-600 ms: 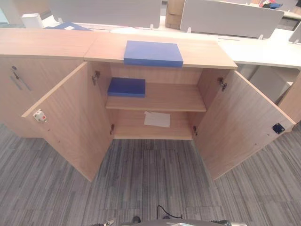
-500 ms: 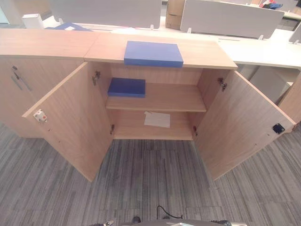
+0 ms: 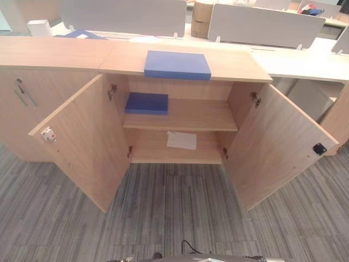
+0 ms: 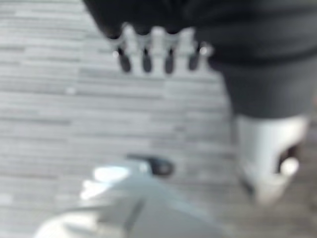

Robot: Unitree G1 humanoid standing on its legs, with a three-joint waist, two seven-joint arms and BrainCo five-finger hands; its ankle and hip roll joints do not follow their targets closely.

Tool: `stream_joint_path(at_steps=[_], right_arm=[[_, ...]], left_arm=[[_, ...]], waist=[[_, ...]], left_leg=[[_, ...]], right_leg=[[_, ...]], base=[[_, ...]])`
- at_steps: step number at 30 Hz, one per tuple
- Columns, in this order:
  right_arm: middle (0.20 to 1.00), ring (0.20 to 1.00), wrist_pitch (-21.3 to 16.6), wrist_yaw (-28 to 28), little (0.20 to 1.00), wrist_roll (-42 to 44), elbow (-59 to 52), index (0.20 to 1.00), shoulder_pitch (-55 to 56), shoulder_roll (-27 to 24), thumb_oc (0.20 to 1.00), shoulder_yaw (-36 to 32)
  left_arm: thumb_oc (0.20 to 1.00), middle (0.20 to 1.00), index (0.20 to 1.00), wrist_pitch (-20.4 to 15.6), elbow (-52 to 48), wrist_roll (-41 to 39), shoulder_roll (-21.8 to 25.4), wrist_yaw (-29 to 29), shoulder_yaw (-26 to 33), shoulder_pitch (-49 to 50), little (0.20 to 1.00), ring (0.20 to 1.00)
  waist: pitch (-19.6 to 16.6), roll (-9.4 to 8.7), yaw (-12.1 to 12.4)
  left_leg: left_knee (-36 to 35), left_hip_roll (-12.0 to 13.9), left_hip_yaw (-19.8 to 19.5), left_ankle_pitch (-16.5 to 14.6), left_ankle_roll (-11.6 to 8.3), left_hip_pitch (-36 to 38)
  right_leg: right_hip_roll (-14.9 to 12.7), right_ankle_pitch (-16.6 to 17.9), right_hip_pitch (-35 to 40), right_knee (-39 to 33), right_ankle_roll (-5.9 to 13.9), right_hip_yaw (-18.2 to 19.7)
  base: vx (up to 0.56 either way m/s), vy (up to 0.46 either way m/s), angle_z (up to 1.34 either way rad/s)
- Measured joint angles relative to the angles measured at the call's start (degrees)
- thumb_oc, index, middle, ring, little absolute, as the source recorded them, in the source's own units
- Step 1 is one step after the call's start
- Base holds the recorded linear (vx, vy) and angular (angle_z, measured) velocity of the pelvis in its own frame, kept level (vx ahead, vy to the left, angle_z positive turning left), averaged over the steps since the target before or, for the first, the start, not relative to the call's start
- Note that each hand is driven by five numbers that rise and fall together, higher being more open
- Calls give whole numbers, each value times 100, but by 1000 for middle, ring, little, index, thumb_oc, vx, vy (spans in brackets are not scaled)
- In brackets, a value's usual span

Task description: Put the empty folder in the office cabinet

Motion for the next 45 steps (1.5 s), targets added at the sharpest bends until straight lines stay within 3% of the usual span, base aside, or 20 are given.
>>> stream_joint_path(at_steps=[7,45], right_arm=[[1000,1000,-8,6,1000,0,28,1000,34,8,1000,0],[1000,1000,11,25,1000,-3,209,1000,30,13,1000,-4]], left_arm=[[1000,1000,1000,4,181,-4,1,-93,39,13,1000,1000],[1000,1000,1000,-21,397,-4,-13,-118,72,30,1000,1000]], waist=[[-129,8,-1],[-129,12,5]], left_leg=[[-1,0,15,1,1,0],[-2,22,-8,-8,17,-10]], right_leg=[[-1,8,10,-2,-3,13],[4,-31,84,-11,-52,-52]], base=[[0,0,0],[15,-19,1]])
